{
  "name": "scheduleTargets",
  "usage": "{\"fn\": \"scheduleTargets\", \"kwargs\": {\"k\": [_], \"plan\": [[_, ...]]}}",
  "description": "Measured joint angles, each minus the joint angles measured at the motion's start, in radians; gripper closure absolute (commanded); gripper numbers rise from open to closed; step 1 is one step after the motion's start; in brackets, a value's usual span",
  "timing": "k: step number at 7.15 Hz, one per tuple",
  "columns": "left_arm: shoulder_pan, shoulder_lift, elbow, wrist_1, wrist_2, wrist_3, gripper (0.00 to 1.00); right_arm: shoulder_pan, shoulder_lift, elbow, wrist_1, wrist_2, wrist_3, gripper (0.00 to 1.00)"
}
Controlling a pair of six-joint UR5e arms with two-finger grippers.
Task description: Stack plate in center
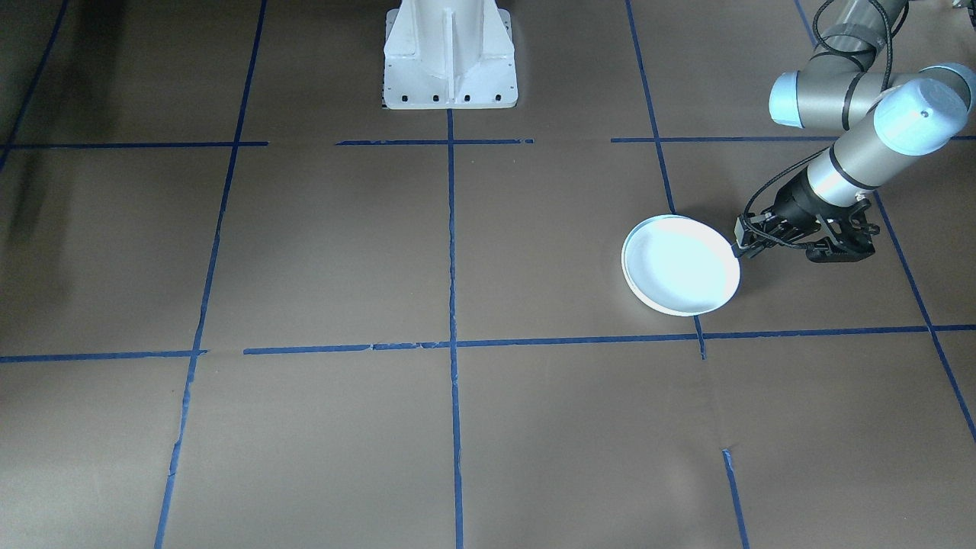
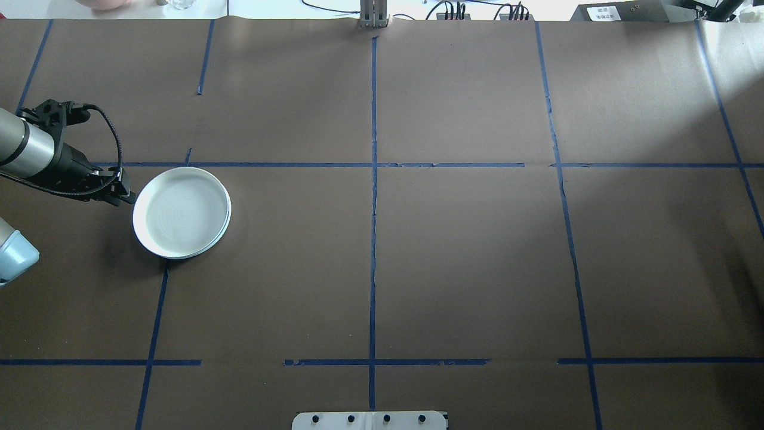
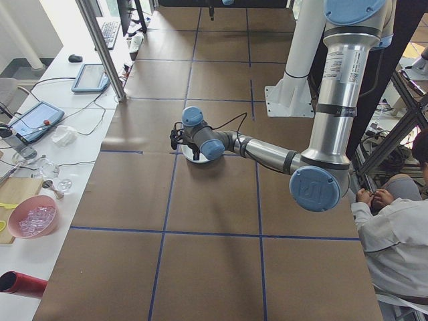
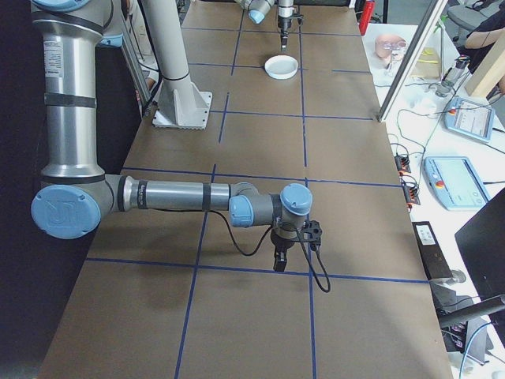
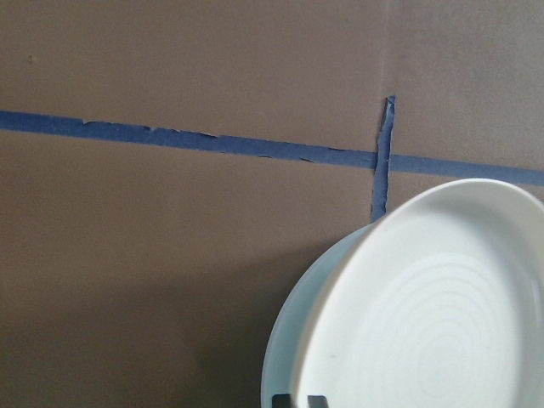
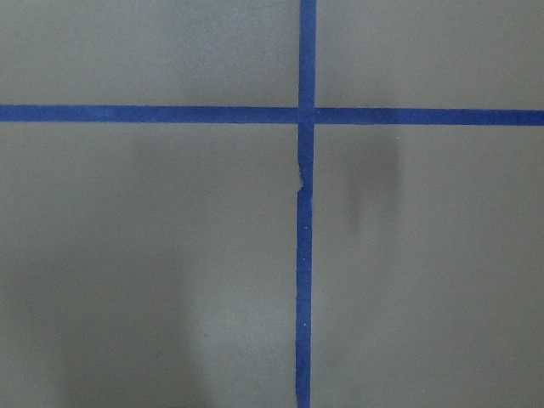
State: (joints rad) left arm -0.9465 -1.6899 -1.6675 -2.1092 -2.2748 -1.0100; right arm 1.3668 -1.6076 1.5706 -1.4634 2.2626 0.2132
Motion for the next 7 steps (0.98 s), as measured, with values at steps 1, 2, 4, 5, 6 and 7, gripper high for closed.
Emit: {"fn": "scheduleTargets", "kwargs": {"k": [1,2,4,5,6,7], "plan": [[0.000,0.000,0.000,0.000,0.000,0.001,0.08,0.000,0.000,0.000,0.000,0.000,0.000,0.00],[0.000,0.002,0.000,-0.001,0.000,0.004,0.06,0.000,0.000,0.000,0.000,0.000,0.000,0.00],[-0.009,0.017,0.009,-0.018,0.000,0.054,0.05,0.000,0.000,0.000,0.000,0.000,0.000,0.00],[-0.029,0.027,0.017,-0.024,-0.002,0.099,0.05,0.000,0.000,0.000,0.000,0.000,0.000,0.00],[-0.074,0.038,0.023,-0.022,-0.009,0.157,0.05,0.000,0.000,0.000,0.000,0.000,0.000,0.00],[-0.138,0.050,0.031,-0.008,-0.027,0.239,0.05,0.000,0.000,0.000,0.000,0.000,0.000,0.00]]}}
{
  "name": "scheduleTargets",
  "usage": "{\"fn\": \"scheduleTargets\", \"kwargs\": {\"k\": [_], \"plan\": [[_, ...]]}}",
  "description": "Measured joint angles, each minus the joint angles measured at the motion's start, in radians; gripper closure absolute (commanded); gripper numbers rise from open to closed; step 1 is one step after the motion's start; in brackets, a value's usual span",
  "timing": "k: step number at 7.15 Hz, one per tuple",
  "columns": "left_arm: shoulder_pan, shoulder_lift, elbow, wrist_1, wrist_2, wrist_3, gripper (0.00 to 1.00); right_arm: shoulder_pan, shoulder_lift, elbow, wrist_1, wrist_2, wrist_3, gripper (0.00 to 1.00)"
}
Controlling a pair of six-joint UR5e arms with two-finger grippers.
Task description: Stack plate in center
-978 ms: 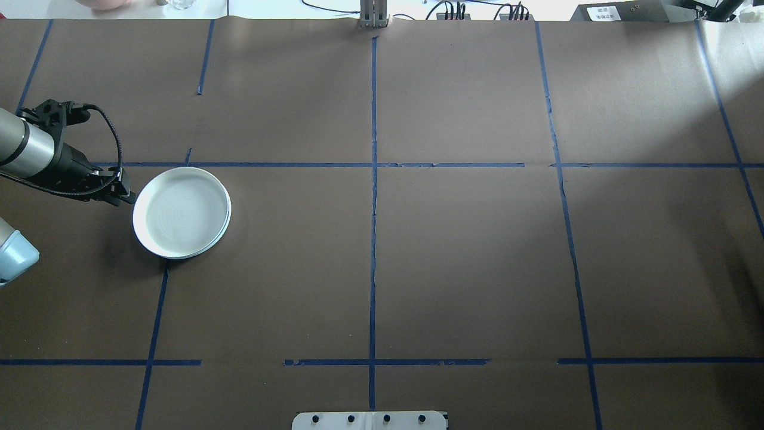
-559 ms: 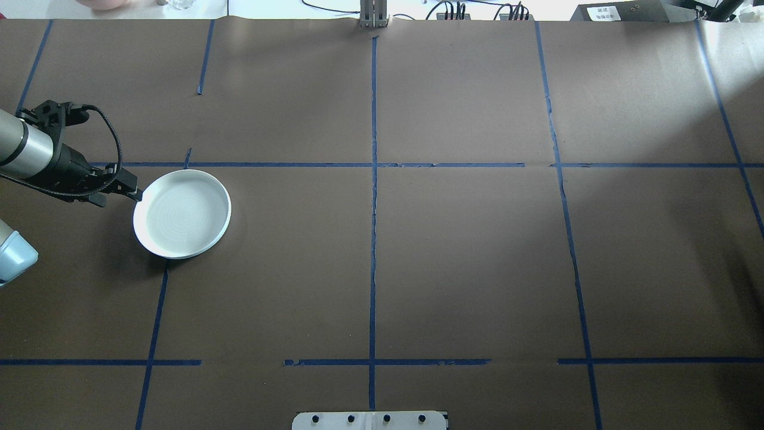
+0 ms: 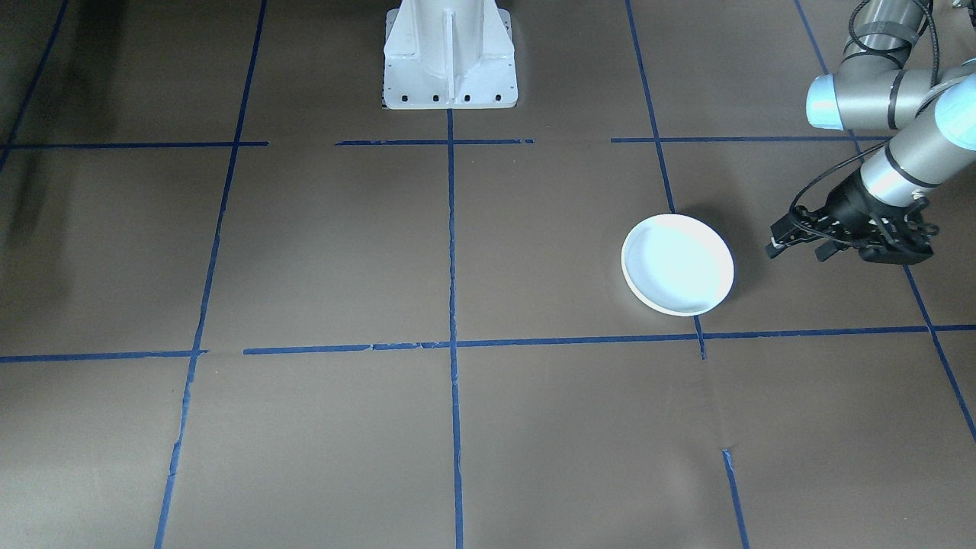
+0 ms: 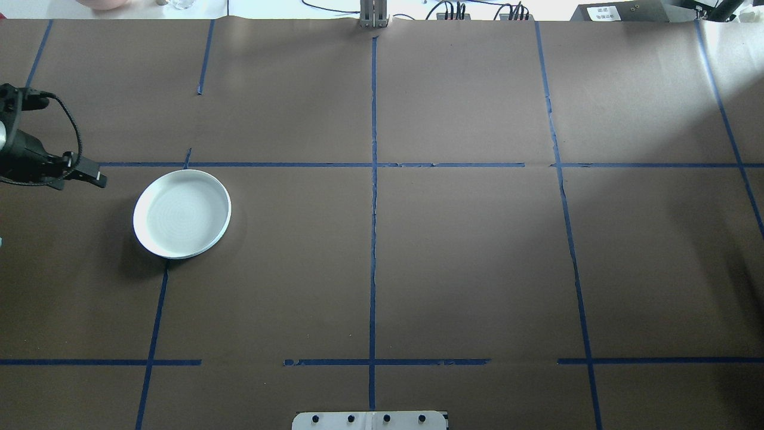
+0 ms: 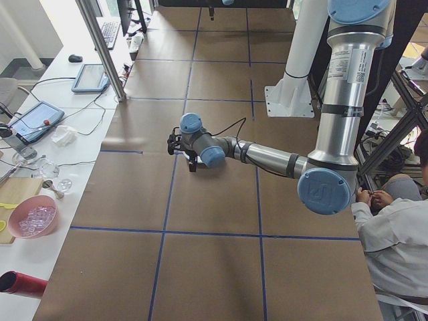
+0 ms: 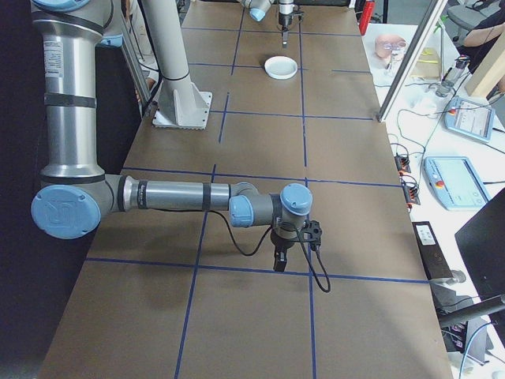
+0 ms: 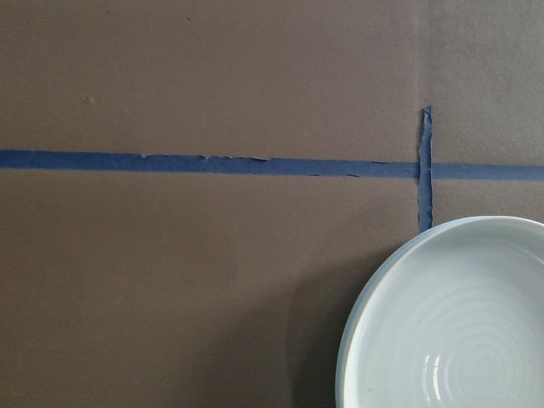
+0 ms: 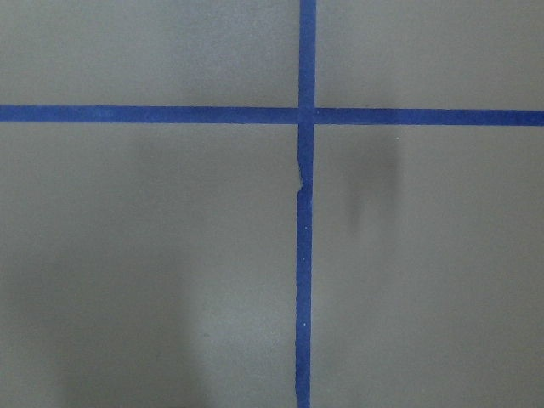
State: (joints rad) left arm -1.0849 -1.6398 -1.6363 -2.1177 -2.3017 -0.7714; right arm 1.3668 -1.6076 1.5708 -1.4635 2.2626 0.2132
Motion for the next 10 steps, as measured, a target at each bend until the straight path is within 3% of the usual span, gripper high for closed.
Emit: {"fn": "scheduleTargets", "kwargs": {"k": [2,7,10], "plan": [[-0.145,0.023,0.033,0.071,-0.041,0.229,0.04,0.000,0.000,0.000,0.000,0.000,0.000,0.00],[-0.532,0.030,0.146,0.376,-0.051,0.873,0.00,0.000,0.000,0.000,0.000,0.000,0.000,0.00],[-0.646,0.032,0.179,0.480,-0.051,0.959,0.00,0.000,0.000,0.000,0.000,0.000,0.000,0.00]]}}
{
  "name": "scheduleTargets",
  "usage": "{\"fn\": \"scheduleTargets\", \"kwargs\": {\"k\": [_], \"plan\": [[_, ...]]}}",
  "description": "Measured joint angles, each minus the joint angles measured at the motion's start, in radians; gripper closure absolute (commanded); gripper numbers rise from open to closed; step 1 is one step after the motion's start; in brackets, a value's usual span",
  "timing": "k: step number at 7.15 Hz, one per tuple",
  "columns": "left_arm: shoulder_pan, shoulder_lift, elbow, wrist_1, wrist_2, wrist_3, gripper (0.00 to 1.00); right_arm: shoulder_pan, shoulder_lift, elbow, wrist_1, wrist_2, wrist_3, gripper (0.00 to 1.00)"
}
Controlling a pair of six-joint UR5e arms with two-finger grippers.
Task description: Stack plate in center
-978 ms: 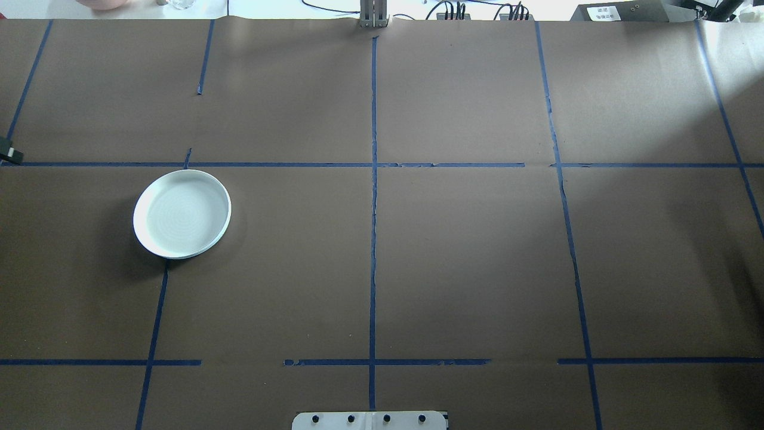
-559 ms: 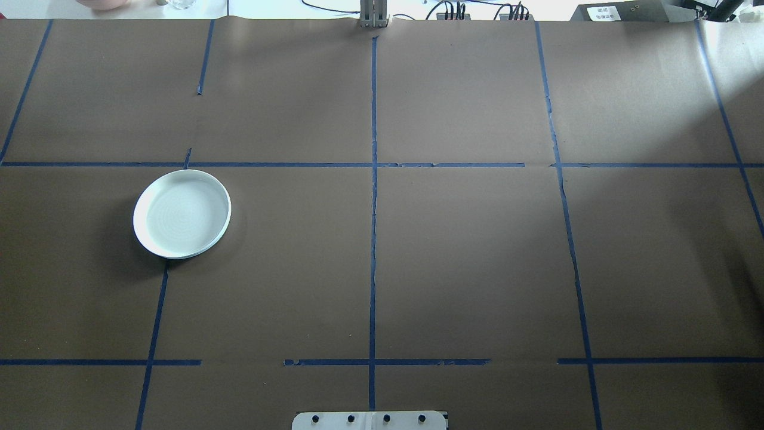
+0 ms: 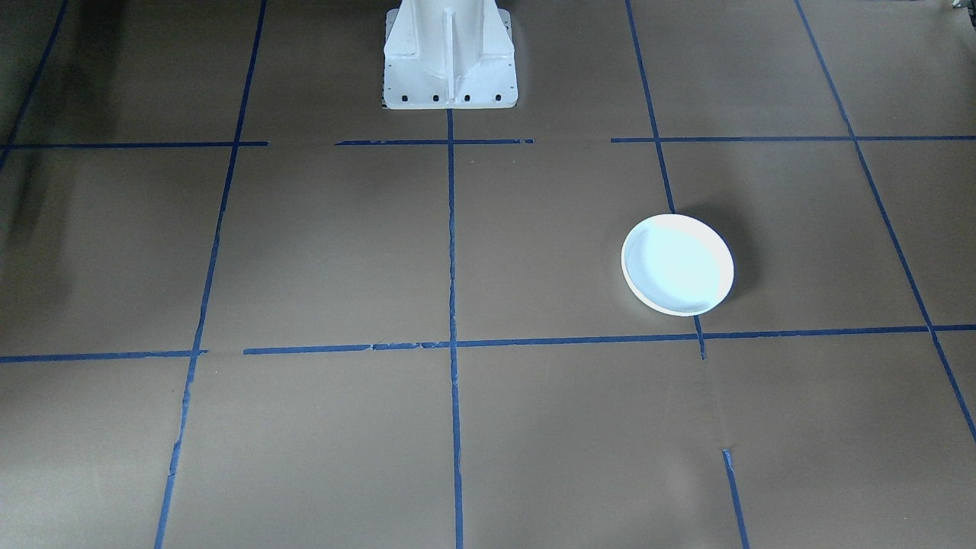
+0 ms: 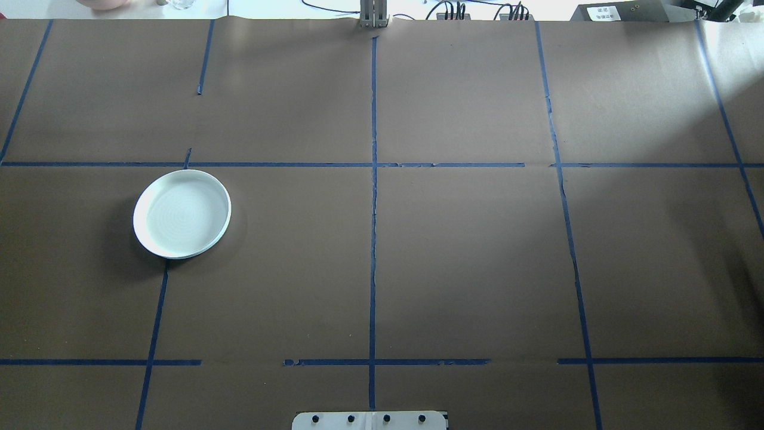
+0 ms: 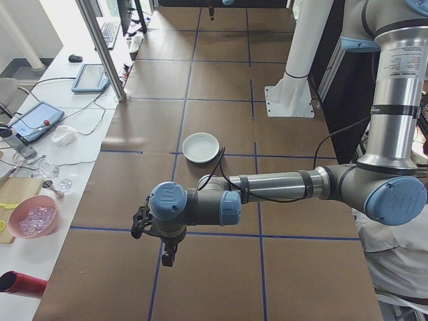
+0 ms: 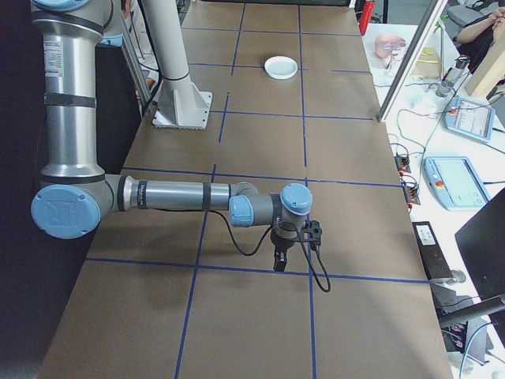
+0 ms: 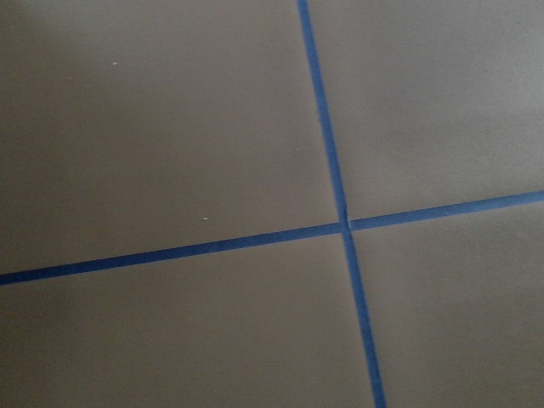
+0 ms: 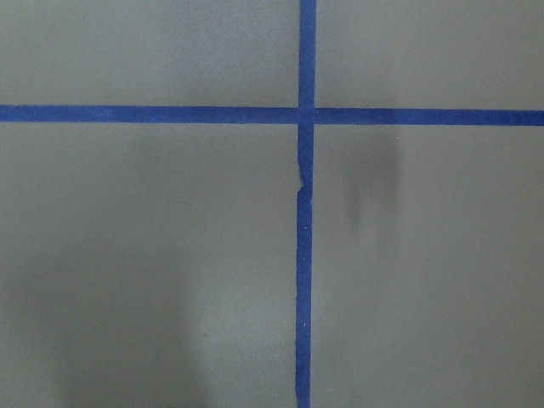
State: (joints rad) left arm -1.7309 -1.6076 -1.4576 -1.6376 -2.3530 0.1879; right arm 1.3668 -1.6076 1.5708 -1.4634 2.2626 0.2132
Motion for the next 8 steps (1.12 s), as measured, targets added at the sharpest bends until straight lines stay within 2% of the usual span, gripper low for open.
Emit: {"fn": "scheduleTargets", "kwargs": {"k": [2,5,8], "plan": [[-0.035,0.020,0.005,0.014,-0.001,0.002,0.00,0.000,0.000,0.000,0.000,0.000,0.000,0.00],[-0.033,0.036,0.006,-0.016,-0.002,-0.005,0.00,0.000,0.000,-0.001,0.000,0.000,0.000,0.00],[0.036,0.023,-0.019,-0.021,-0.002,-0.121,0.00,0.000,0.000,0.000,0.000,0.000,0.000,0.00]]}}
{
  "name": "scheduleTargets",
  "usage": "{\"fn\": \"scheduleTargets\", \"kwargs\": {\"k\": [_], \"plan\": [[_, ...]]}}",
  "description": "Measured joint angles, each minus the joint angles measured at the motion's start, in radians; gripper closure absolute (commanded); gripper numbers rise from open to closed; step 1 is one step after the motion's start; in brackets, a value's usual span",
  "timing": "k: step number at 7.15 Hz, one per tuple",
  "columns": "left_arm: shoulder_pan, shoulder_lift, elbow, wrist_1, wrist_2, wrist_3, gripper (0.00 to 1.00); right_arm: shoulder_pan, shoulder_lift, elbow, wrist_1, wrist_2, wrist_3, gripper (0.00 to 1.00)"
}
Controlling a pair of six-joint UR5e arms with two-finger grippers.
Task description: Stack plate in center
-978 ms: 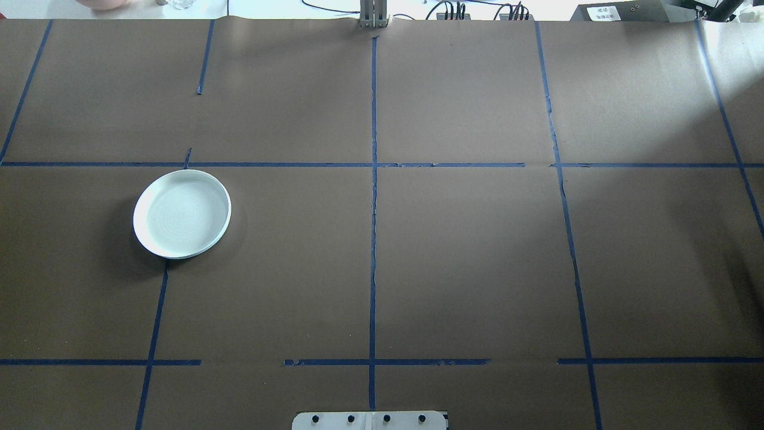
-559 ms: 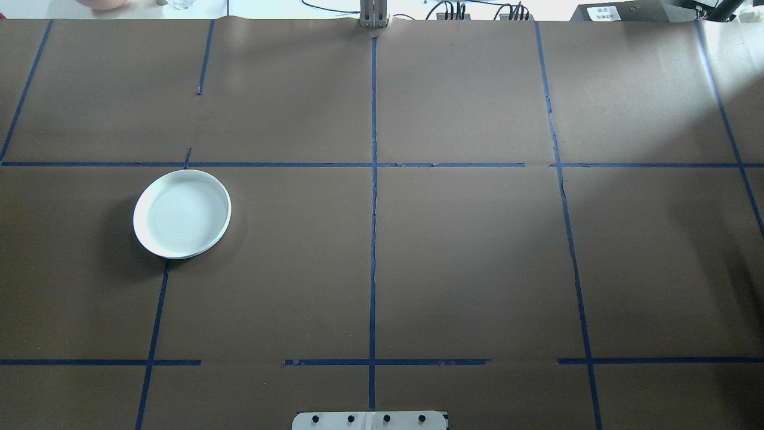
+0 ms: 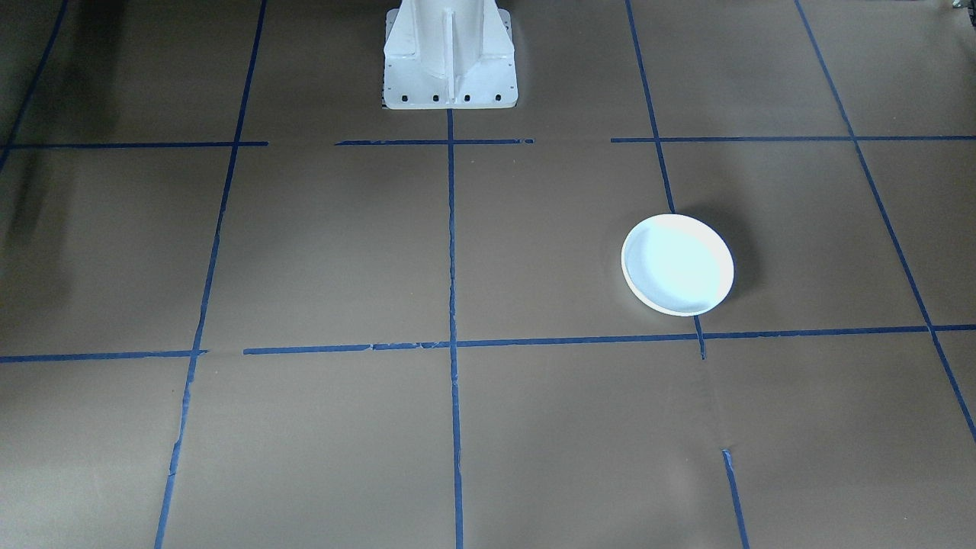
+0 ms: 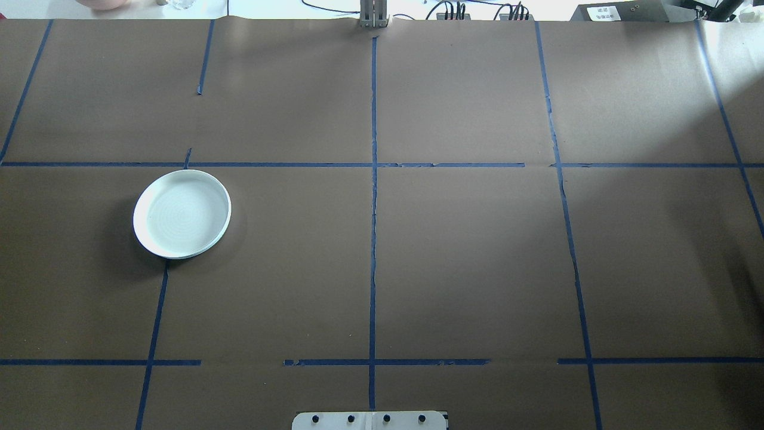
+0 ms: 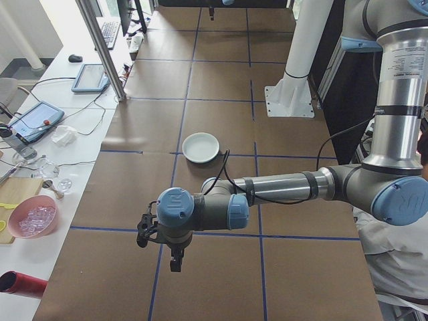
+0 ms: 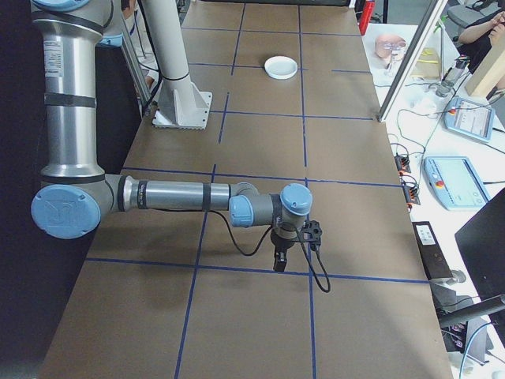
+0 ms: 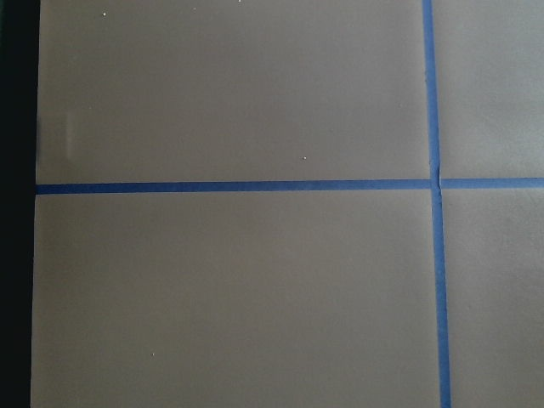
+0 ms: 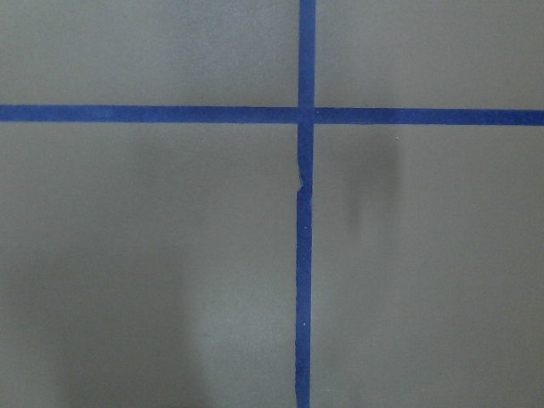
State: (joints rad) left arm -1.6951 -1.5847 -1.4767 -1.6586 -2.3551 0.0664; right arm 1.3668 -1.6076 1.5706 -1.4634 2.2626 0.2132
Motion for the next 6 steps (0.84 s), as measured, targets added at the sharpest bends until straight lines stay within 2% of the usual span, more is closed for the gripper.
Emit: {"fn": "scheduleTargets", "kwargs": {"k": [6], "plan": [[0.035,0.010,-0.002,-0.048,0.001,-0.005,0.00,0.000,0.000,0.000,0.000,0.000,0.000,0.00]]}}
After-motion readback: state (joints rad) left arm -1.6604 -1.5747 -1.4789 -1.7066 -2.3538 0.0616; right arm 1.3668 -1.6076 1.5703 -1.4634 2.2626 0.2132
